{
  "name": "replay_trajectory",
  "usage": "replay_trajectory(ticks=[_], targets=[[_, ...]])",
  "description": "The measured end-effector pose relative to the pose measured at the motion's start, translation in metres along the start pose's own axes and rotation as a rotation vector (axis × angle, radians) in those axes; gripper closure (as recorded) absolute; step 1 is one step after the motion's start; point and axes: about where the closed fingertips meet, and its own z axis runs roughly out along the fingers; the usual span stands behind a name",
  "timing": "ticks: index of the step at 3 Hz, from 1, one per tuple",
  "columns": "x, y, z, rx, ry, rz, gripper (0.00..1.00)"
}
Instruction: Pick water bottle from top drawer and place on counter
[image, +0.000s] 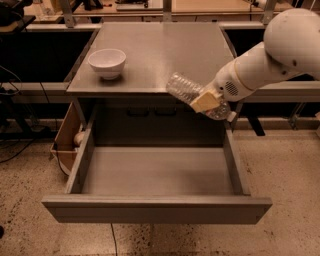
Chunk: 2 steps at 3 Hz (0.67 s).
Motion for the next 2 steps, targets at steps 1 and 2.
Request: replay_trajectory(ticks=[1, 2], targets=[[-0.008, -0.004, -0.005, 0.016, -0.019, -0.011, 1.00], [-0.018, -0.008, -0.003, 0.027, -0.046, -0.025, 1.00]])
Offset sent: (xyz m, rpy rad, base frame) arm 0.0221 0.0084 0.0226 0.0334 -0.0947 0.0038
